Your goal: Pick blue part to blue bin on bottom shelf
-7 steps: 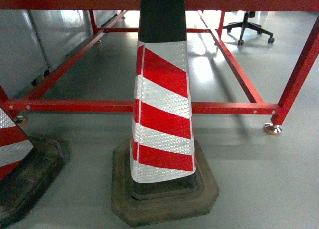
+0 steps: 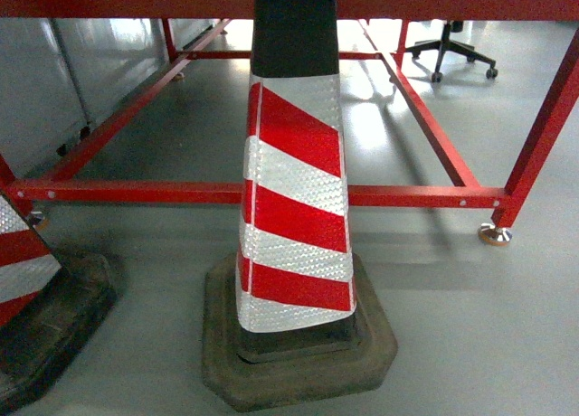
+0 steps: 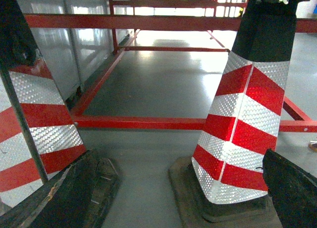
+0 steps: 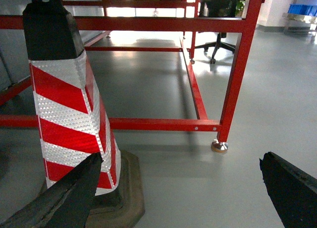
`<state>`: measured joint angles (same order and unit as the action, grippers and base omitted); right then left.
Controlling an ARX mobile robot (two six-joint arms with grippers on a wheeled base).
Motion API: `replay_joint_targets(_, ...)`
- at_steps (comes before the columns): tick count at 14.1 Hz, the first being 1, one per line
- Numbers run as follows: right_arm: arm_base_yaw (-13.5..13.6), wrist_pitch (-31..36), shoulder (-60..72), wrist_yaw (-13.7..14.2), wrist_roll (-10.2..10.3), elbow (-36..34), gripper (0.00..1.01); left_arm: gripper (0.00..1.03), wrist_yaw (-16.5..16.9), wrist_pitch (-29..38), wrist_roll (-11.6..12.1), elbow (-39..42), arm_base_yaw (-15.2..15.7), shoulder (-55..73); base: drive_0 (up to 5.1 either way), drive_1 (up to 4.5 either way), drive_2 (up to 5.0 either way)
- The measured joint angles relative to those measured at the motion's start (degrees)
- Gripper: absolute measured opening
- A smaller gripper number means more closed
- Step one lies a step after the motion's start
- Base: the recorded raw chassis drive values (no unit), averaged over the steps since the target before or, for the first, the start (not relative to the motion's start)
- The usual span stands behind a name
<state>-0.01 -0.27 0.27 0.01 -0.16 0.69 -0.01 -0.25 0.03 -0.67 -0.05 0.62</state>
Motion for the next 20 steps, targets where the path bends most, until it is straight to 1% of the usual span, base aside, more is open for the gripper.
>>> replay_joint_targets(20,0.00,0.00,0.00,-0.02,0.02,0.00,0.98,0.98,0.00,0.00,0.00,0.00,0.00,0.00,0.0,0.00,0.0)
